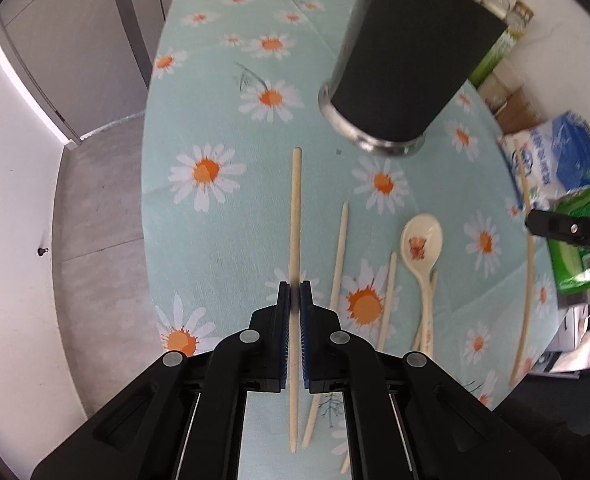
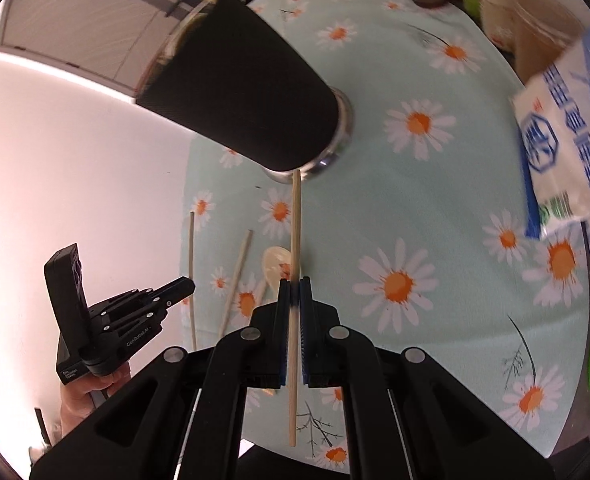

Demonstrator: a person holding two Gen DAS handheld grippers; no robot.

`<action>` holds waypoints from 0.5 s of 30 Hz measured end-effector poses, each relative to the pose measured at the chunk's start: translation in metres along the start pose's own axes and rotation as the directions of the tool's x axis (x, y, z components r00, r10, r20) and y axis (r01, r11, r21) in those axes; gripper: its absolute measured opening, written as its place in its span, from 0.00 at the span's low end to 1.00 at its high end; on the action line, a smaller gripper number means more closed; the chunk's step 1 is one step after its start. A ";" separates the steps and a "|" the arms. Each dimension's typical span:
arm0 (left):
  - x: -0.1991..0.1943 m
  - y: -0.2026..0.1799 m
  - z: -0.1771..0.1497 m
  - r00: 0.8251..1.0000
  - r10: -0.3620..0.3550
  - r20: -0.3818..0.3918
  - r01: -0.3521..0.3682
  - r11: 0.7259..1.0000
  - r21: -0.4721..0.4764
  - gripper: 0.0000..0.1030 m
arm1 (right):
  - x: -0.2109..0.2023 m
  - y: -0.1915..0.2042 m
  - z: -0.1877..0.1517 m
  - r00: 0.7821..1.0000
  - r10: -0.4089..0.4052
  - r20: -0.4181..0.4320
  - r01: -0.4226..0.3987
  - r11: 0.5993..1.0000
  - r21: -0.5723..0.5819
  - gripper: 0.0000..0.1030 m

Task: Organize utensils
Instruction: 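Lift both chopsticks and carry them toward the black holder, then lower both chopsticks into the black holder and open both tools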

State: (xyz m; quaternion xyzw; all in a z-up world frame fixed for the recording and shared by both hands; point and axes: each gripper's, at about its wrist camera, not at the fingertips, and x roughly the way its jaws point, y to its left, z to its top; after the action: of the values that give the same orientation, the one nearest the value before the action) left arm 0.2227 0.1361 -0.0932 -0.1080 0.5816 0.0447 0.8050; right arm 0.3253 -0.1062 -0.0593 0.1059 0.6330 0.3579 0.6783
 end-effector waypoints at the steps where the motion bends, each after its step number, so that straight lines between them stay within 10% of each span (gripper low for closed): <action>1: -0.007 0.000 0.000 1.000 -0.011 0.021 0.012 1.000 -0.012 0.04 | -0.003 0.004 0.001 1.000 0.001 0.013 0.000 1.000 -0.023 0.05; 15: -0.081 -0.032 0.030 0.937 -0.117 0.328 0.132 0.991 -0.024 0.04 | -0.039 0.071 0.031 0.966 0.099 0.241 -0.007 0.934 -0.356 0.06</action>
State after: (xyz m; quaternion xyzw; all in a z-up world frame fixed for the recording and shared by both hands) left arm 0.2310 0.1157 -0.0034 -0.1540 0.4313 0.0242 0.8886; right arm 0.3318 -0.0701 0.0190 0.0450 0.4632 0.4670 0.7519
